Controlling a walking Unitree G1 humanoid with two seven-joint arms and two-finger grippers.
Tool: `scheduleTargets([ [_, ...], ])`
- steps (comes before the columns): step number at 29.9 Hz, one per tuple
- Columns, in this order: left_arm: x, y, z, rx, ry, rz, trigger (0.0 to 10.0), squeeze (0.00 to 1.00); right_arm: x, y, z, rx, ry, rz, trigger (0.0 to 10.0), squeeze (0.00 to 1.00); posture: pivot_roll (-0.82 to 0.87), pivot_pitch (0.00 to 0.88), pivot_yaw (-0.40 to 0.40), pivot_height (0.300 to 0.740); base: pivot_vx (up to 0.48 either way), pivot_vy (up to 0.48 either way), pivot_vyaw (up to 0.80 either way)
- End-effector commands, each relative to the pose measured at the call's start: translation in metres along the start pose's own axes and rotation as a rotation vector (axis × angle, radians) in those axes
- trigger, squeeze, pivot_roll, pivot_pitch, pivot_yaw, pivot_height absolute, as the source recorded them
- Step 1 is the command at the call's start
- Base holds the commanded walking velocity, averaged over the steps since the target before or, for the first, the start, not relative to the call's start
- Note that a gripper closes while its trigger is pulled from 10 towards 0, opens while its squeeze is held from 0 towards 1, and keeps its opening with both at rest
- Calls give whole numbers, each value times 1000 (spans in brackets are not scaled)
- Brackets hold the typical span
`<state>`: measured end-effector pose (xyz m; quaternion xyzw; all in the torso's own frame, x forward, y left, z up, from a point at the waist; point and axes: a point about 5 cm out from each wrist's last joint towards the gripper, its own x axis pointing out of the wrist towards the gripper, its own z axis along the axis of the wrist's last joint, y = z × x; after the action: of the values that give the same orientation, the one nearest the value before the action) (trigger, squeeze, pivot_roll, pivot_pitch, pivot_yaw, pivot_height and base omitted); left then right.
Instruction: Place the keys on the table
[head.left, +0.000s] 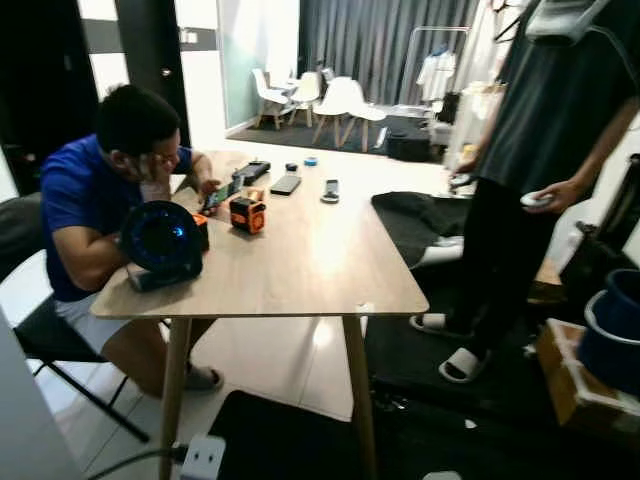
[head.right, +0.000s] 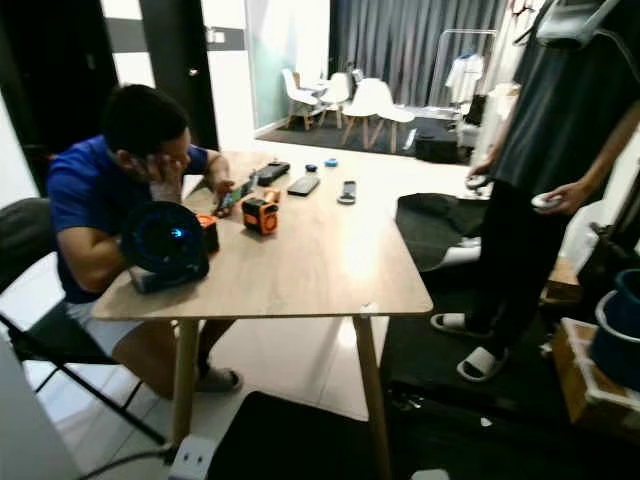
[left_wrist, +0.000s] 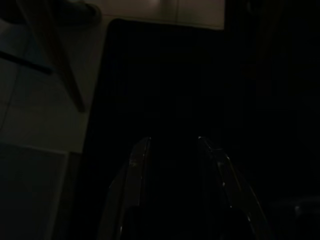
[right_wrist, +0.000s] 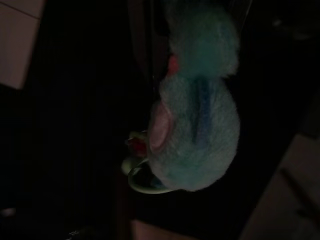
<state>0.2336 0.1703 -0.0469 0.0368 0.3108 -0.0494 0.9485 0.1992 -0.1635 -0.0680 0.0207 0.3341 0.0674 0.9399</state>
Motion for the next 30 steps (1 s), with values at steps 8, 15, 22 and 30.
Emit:
scheduleTargets([
  [8,0,2,5,-16,-38,11,10000,0,-1,-3,-2,5,13,-12,10000,0,59,36,13,740,0,0,0],
  [15,1,4,7,-30,-43,26,10000,0,-1,-3,-2,5,14,-14,10000,0,59,35,14,740,0,0,0],
  [22,0,2,6,-26,-43,-3,10000,0,-1,-4,-3,3,19,-14,10000,0,56,28,14,740,0,0,0],
  [30,0,1,5,-19,-44,-11,10000,0,-2,-4,-4,2,20,-16,10000,0,54,22,18,740,90,0,0],
])
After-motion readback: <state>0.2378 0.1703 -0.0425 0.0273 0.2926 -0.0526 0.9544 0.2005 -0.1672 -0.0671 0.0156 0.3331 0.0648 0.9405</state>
